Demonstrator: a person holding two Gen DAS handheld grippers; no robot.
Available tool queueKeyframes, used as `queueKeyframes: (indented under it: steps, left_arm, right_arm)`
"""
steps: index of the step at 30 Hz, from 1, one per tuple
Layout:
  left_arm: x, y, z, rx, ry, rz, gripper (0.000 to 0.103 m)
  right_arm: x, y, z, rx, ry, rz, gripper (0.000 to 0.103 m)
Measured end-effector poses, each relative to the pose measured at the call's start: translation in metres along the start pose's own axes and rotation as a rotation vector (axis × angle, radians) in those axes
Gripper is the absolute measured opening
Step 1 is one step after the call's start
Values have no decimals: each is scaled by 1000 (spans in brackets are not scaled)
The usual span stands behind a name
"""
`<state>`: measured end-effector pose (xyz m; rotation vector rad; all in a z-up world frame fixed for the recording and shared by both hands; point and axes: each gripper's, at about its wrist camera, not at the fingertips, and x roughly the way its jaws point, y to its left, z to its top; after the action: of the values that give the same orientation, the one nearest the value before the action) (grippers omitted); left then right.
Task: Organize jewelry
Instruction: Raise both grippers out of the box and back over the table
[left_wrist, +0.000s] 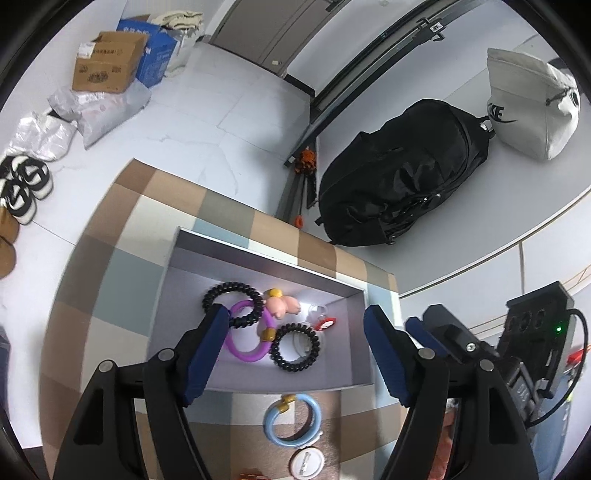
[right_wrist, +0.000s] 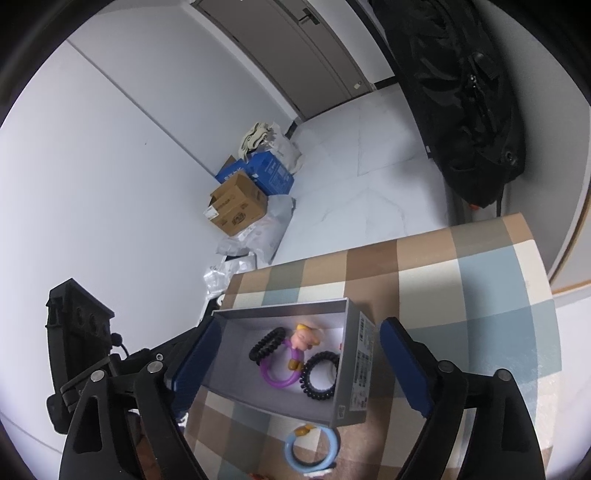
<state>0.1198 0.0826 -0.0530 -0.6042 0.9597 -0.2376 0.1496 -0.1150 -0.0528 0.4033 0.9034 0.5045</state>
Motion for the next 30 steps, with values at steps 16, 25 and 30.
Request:
queueKeyframes:
  steps: [16,25,30]
  left_arm:
    - [-26,-4,-36,108,-85,124,72]
    - [-43,-15,-69,206,-106,195,84]
    - [-42,-20,-88,248,-69,206,84]
  right_arm:
    - [-27,15,-32,-115,-30,-42,102]
    - [-42,13,-51,-132,-18,-90,103]
    - [-45,8,-66,-140,21,-113,103]
